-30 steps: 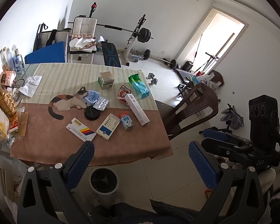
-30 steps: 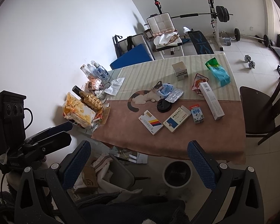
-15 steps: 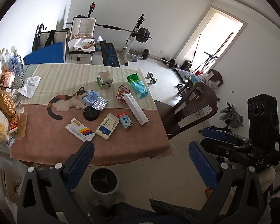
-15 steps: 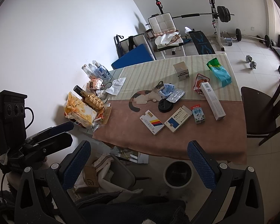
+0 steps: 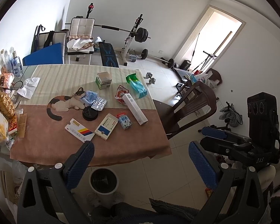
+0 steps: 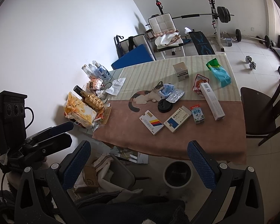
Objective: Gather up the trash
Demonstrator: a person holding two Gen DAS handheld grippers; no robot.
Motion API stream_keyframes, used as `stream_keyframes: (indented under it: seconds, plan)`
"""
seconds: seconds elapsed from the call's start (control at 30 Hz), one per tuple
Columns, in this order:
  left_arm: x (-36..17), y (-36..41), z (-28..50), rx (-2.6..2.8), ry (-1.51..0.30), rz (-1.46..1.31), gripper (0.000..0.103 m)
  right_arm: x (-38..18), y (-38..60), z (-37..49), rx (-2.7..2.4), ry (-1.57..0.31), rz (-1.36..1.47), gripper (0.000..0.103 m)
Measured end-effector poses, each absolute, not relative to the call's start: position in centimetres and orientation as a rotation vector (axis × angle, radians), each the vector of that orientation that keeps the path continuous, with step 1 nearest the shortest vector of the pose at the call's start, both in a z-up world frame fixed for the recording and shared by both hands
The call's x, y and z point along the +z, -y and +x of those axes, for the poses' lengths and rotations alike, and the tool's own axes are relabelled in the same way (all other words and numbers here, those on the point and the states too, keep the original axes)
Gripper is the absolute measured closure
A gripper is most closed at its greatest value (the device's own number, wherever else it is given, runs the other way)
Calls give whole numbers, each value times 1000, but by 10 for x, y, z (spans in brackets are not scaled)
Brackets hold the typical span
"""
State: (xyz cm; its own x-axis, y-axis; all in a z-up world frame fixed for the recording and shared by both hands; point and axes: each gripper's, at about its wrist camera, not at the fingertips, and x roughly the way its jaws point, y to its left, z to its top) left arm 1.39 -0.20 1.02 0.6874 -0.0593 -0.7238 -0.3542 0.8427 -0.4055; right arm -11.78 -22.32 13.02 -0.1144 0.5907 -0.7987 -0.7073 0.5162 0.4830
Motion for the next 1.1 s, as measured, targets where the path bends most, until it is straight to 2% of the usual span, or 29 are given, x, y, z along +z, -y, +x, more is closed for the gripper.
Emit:
stream_keyframes:
  seconds: [0.9, 1.1]
  plan:
    - [10, 2, 14, 166, -812, -540, 0, 130, 222, -117, 1096, -1274, -105, 0]
    - [-16, -26, 42, 570, -889, -271, 0, 119, 219, -108, 913, -1250, -140, 0]
